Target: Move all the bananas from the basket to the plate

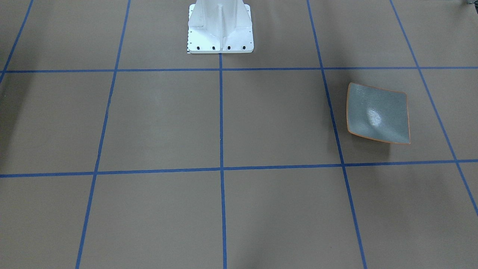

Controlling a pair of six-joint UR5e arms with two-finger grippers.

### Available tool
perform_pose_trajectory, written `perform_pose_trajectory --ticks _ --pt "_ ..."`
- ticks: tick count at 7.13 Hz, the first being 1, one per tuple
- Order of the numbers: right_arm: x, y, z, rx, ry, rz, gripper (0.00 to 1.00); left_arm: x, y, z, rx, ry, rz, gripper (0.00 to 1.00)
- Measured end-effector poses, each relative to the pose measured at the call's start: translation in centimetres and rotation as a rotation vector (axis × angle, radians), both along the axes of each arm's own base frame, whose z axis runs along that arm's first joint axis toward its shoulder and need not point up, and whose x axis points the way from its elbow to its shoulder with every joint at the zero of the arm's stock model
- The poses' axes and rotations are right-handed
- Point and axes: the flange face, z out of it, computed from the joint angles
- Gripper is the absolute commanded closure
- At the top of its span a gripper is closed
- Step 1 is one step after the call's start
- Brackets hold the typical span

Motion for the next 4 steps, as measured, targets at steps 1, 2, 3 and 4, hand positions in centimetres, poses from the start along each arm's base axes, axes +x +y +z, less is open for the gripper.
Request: perform_pose_trajectory --ticks 1,2,3,4 --pt "-0.1 -0.1 0.0 -0.002 -0.001 -0.001 0.00 0.0 0.4 0.2 0.006 0.008 0.002 0.00" --pt "-0.2 -0.7 -0.5 0.006 0.001 -0.005 0.00 0.1 0.6 0.3 0.003 0.017 -0.001 0.00" --pt "-0.4 -1.2 -1.0 0.017 0.005 -0.008 0.00 0.3 0.6 0.2 -0.006 0.027 -0.006 0.00" --pt "-0.4 -0.7 -0.5 0.011 0.008 -0.009 0.00 0.4 0.4 0.2 -0.012 0.029 -0.008 0.00"
